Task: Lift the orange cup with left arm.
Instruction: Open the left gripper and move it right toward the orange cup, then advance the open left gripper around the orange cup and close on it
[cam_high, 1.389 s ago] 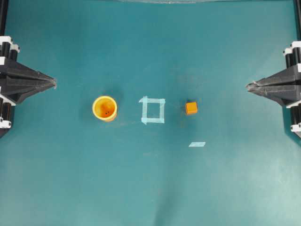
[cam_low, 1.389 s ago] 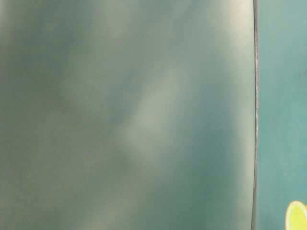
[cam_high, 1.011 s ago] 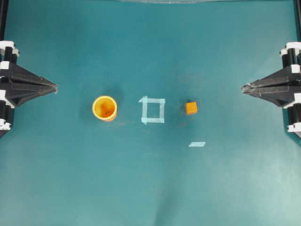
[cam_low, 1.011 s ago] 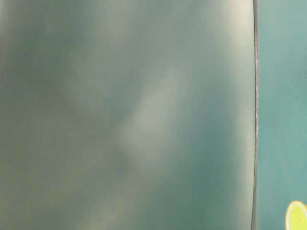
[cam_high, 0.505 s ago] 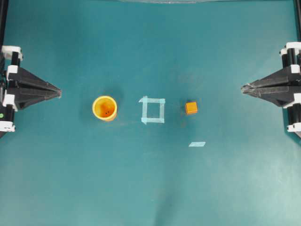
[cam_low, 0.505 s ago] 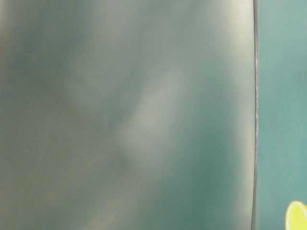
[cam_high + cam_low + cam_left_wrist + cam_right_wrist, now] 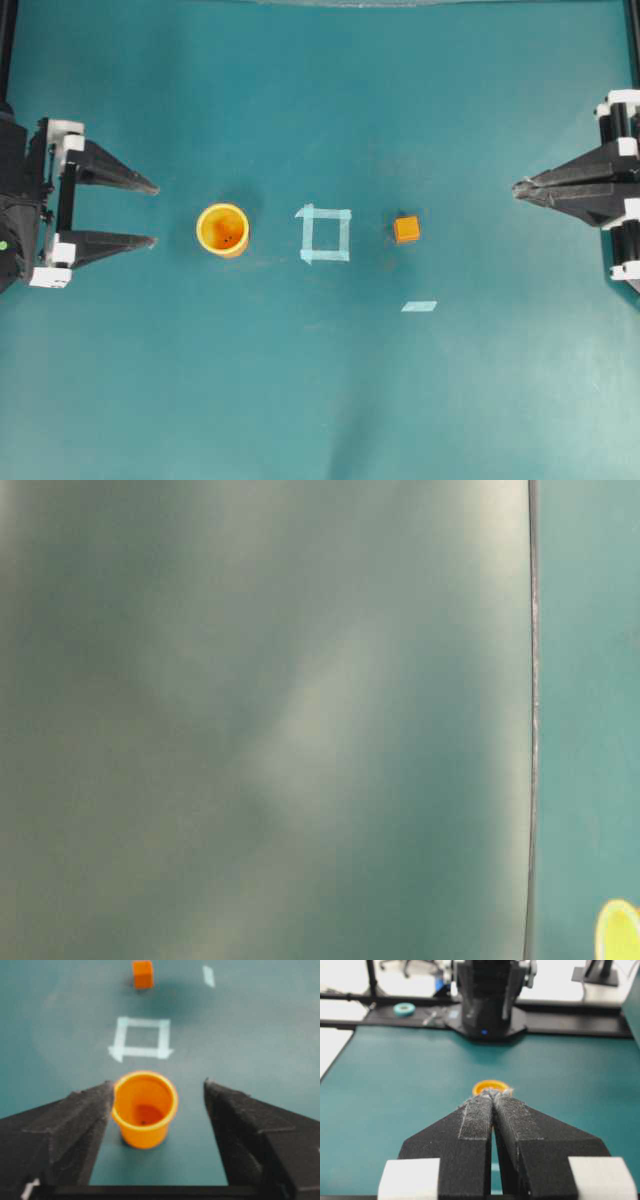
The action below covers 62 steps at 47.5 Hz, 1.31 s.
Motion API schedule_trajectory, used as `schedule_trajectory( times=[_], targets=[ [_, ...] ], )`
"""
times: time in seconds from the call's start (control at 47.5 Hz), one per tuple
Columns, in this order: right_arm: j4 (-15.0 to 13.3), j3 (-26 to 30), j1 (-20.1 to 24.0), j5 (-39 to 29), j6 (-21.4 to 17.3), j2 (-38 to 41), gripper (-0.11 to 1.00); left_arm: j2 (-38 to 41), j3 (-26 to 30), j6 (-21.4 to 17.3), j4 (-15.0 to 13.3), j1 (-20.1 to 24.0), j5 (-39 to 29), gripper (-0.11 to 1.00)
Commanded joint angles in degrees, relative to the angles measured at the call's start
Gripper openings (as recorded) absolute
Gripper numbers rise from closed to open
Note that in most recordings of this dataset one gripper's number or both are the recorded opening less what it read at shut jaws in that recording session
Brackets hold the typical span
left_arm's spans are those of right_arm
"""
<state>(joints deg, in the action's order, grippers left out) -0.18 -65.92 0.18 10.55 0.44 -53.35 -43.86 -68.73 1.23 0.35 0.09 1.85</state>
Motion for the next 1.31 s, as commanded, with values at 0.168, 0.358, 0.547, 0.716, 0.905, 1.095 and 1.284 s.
schedule_trajectory(
  times=[0.168, 0.358, 0.547, 0.716, 0.905, 1.095, 1.284],
  targets=[
    [0.0, 1.76, 0.0, 0.18, 0.0, 0.18, 0.0, 4.39, -0.62, 1.49, -0.18, -0.09, 1.41, 0.8],
    [-0.09, 1.85, 0.0, 0.18, 0.0, 0.09, 0.0, 9.14, -2.64, 5.98, -0.18, 1.49, 1.49, 0.8],
    [-0.09, 1.93, 0.09, 0.09, 0.0, 0.09, 0.0, 15.64, -3.25, 7.12, -0.18, 1.76, 4.57, 0.8],
    [-0.09, 1.93, 0.09, 0.18, 0.0, 0.18, 0.0, 22.68, -2.37, 7.12, -0.18, 1.76, 7.38, 0.8],
    [-0.09, 2.02, 0.09, 0.09, 0.0, 0.09, 0.0, 30.5, 0.26, 7.03, 0.09, 1.76, 8.35, 0.8],
    [-0.09, 2.02, 0.09, 0.09, 0.09, 0.18, 0.0, 35.86, 3.87, 6.15, 0.18, 1.76, 8.88, 0.8],
    [-0.09, 2.02, 0.09, 0.0, 0.09, 0.09, 0.0, 38.06, 5.27, 5.89, 0.18, 1.76, 11.25, 0.8]
  ],
)
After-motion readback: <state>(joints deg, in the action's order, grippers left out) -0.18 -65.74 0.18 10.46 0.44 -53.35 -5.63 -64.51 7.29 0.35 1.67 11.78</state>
